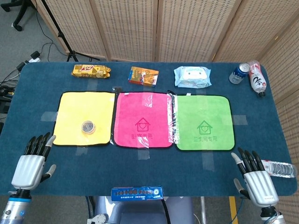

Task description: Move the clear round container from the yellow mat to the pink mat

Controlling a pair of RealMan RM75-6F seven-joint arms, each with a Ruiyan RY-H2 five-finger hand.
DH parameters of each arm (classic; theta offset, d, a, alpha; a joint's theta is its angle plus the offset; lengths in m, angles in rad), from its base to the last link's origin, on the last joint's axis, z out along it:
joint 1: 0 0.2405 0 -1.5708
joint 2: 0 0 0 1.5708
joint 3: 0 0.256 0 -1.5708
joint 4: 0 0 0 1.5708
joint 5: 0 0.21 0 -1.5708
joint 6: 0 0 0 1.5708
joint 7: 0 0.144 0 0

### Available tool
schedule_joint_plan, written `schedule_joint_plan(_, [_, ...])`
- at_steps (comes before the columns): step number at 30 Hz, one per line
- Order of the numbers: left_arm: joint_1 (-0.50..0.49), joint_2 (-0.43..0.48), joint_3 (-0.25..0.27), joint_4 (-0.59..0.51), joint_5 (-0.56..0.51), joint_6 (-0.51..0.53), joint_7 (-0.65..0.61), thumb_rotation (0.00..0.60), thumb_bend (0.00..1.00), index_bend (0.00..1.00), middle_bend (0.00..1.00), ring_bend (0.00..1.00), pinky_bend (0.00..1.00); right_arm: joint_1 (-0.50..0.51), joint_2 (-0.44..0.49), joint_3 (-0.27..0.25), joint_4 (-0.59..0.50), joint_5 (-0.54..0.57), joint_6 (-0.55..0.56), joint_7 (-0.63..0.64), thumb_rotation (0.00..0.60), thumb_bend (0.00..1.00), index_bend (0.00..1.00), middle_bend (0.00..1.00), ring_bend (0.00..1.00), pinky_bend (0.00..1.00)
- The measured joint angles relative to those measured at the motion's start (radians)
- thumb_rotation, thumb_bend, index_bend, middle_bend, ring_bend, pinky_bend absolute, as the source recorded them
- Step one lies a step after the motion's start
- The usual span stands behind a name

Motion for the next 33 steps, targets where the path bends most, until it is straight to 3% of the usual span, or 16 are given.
schedule_joint_plan(7, [-0.006,0.009,0.008,-0.023,-0.017,-0.034,-0.041,0.6,0.28,0.0,0.0,0.0,0.0,-0.002,0.002,-0.001,-0.003,-0.003,0.005,0.002,0.6,0.41,0.05,0.0,0.0,0.01])
schedule_joint_plan(14, [-0.027,0.04,-0.001,-0.09,-0.136,-0.115,-0.127,0.6,0.29,0.0,0.0,0.0,0.0,-0.003,0.003,0.002,-0.004,0.003,0.005,-0.002,0.6,0.41,0.05,0.0,0.0,0.01])
schedule_joint_plan(33, [-0.151,0.156,-0.208,-0.212,-0.592,-0.372,-0.618,0.6,0.3,0.0,0.0,0.0,0.0,-0.004,-0.001,-0.005,-0.01,-0.008,-0.001,-0.025,0.6,0.41,0.05,0.0,0.0,0.01])
